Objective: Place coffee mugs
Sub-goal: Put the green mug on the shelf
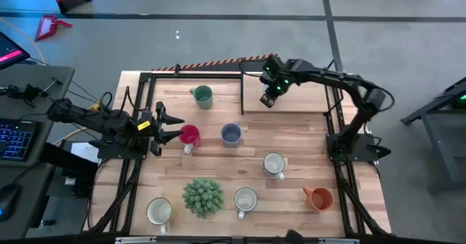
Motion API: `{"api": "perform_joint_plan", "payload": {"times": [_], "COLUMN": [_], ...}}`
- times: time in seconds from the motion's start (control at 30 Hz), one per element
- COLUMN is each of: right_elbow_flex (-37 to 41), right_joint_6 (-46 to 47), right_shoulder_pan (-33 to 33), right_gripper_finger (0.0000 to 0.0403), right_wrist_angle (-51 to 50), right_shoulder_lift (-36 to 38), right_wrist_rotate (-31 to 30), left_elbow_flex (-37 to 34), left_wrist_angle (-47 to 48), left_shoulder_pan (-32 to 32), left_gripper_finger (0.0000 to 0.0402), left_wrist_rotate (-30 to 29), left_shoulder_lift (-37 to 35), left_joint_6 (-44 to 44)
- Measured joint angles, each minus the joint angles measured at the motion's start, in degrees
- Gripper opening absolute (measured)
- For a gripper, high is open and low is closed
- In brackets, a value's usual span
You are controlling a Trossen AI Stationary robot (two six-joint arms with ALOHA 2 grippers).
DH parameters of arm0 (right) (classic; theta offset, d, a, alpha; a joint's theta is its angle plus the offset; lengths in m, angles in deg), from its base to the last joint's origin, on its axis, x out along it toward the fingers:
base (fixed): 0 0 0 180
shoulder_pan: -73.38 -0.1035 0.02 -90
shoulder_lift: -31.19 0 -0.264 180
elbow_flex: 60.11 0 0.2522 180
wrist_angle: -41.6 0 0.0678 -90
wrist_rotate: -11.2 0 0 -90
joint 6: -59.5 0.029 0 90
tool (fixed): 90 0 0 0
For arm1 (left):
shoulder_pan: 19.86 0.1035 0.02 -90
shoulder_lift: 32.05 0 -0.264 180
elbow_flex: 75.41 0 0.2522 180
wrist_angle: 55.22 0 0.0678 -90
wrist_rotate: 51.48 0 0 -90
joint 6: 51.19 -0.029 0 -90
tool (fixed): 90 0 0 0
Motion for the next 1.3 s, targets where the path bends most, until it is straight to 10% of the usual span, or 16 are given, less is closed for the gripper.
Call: {"api": "perform_joint_plan", "payload": {"times": [0.57, 1.3], "right_elbow_flex": [-35.4, -37.3], "right_joint_6": [-13.2, -13.0], "right_shoulder_pan": [1.5, 2.0], "right_gripper_finger": [0.0000, 0.0000], "right_wrist_angle": [-18.1, -19.0], "right_shoulder_lift": [-22.9, -26.8], "right_wrist_rotate": [2.6, 2.6], "left_elbow_flex": [0.0, 0.0], "left_wrist_angle": [0.0, 0.0], "left_shoulder_pan": [0.0, 0.0], "left_gripper_finger": [0.0174, 0.0174], "left_wrist_rotate": [-0.2, -0.1], "left_shoulder_lift": [0.0, 0.0], "left_joint_6": [0.0, 0.0]}}
